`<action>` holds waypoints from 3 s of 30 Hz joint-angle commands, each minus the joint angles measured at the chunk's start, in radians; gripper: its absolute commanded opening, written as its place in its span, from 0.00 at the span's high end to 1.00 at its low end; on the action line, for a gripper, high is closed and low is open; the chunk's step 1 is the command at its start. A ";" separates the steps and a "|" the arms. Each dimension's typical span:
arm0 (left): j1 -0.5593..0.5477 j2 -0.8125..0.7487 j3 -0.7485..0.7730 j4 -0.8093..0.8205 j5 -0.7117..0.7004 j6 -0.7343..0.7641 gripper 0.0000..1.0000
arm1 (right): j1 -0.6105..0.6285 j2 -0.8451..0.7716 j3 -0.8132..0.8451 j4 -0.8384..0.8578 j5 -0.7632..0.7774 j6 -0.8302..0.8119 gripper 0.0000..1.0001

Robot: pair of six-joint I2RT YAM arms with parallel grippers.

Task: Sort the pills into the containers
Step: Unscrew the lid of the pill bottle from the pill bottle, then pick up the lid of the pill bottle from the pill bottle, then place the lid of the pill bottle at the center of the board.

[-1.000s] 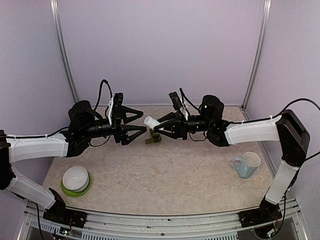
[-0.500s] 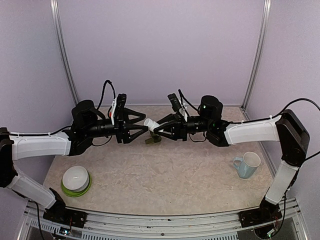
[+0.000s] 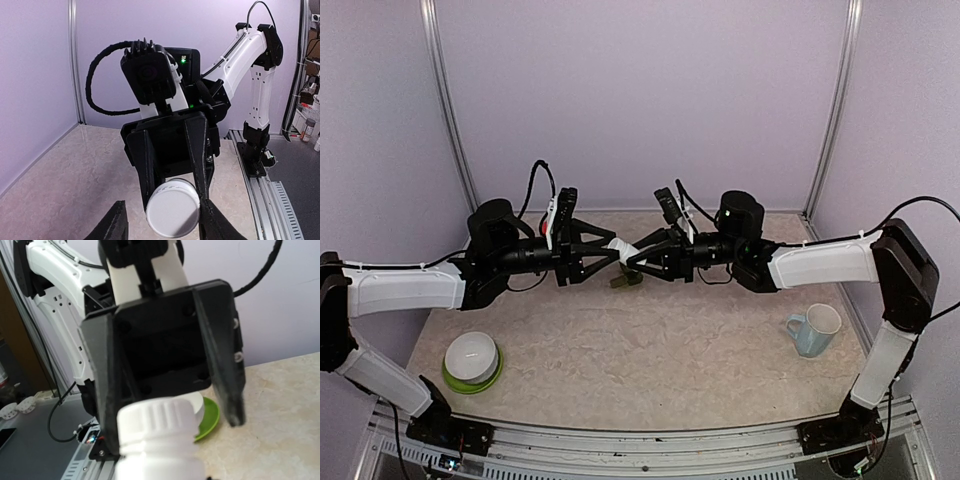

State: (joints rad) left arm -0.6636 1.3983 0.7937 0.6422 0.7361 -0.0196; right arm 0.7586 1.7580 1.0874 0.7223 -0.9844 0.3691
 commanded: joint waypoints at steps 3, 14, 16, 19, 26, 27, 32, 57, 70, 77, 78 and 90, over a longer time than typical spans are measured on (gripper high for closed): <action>-0.011 0.013 0.030 0.022 0.020 -0.003 0.65 | 0.010 0.011 0.029 -0.005 -0.013 -0.014 0.95; -0.020 0.017 0.035 0.054 -0.061 -0.107 0.77 | 0.008 -0.011 0.020 -0.049 0.033 -0.078 0.95; -0.025 0.016 0.038 0.047 -0.101 -0.135 0.78 | 0.008 -0.018 0.016 -0.057 0.050 -0.098 0.96; -0.030 0.013 0.032 0.051 -0.170 -0.203 0.77 | 0.007 -0.028 0.010 -0.073 0.076 -0.135 0.96; -0.044 0.002 0.019 0.026 -0.342 -0.386 0.78 | 0.007 -0.061 -0.030 -0.067 0.188 -0.230 0.97; -0.045 0.004 0.018 0.022 -0.362 -0.419 0.78 | 0.007 -0.065 -0.035 -0.061 0.211 -0.244 0.98; -0.045 0.014 0.021 -0.008 -0.448 -0.581 0.77 | 0.012 -0.074 -0.053 -0.056 0.343 -0.324 0.99; 0.058 0.049 -0.115 -0.198 -0.789 -0.499 0.76 | 0.024 -0.173 -0.165 0.027 0.463 -0.369 0.99; 0.085 0.257 -0.137 -0.173 -0.868 -0.460 0.76 | 0.022 -0.204 -0.191 0.009 0.463 -0.367 0.98; 0.088 0.367 -0.116 -0.155 -0.870 -0.460 0.75 | 0.021 -0.222 -0.200 0.000 0.467 -0.370 0.98; 0.088 0.378 -0.114 -0.154 -0.868 -0.460 0.75 | 0.021 -0.224 -0.201 -0.001 0.467 -0.371 0.98; 0.087 0.429 -0.103 -0.167 -0.861 -0.470 0.67 | 0.018 -0.224 -0.204 0.002 0.466 -0.369 0.98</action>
State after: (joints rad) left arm -0.5827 1.8103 0.6777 0.4740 -0.1184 -0.4923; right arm 0.7784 1.5646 0.8993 0.7116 -0.5217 -0.0059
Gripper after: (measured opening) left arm 0.309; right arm 0.321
